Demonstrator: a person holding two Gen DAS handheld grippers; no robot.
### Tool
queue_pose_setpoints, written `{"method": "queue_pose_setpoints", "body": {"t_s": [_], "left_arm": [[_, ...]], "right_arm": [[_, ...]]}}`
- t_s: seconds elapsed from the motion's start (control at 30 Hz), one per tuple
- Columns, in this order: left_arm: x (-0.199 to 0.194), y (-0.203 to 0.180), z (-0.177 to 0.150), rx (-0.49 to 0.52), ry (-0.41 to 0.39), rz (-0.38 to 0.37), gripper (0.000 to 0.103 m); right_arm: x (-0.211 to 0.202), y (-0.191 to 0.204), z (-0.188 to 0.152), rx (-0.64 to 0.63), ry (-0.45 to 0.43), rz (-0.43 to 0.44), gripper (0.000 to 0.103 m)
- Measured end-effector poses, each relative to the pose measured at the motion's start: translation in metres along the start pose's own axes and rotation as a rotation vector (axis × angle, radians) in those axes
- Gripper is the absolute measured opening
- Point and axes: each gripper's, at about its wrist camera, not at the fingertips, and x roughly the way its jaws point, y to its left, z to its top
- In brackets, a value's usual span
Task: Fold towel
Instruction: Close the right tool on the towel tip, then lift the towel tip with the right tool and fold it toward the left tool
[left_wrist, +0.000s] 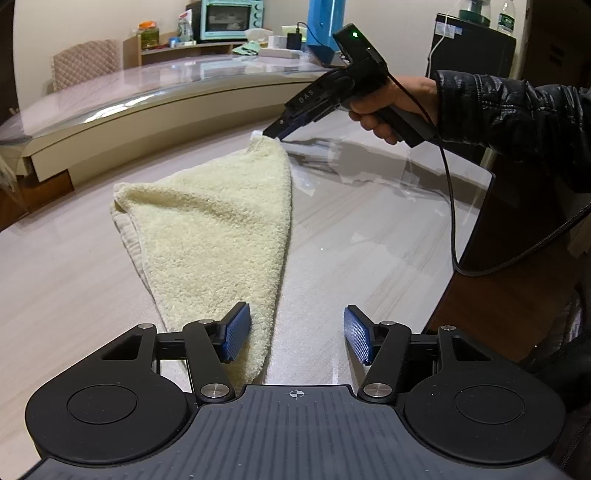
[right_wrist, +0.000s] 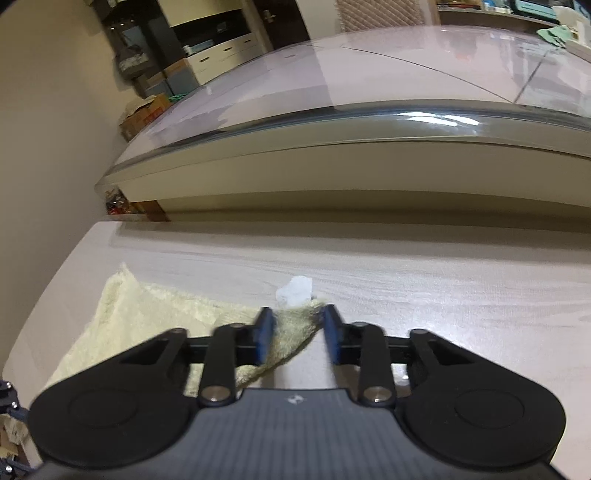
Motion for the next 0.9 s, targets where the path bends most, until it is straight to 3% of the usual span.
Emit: {"method": "queue_pose_setpoints", "body": {"t_s": [0.2, 0.4, 0.5, 0.67, 0.9], "left_arm": [[-0.002, -0.003, 0.0, -0.007, 0.004, 0.01, 0.061], [-0.001, -0.004, 0.002, 0.005, 0.018, 0.025, 0.061], [-0.001, -0.003, 0.002, 0.01, 0.023, 0.034, 0.061], [-0.001, -0.003, 0.002, -0.005, 0.014, 0.04, 0.062], [-0.022, -0.001, 0.0, -0.051, -0.065, 0.042, 0.062]], "right_arm": [[-0.02, -0.01, -0.014, 0.081, -0.067, 0.014, 0.009], [-0.048, -0.007, -0.017, 0.062, -0.173, 0.052, 0.009], [-0.06, 0.021, -0.011, -0.087, -0.215, -0.003, 0.009], [-0.073, 0.09, -0.009, -0.342, -0.255, -0.005, 0.009], [-0.071, 0.183, -0.026, -0.652, -0.253, 0.06, 0.009]]}}
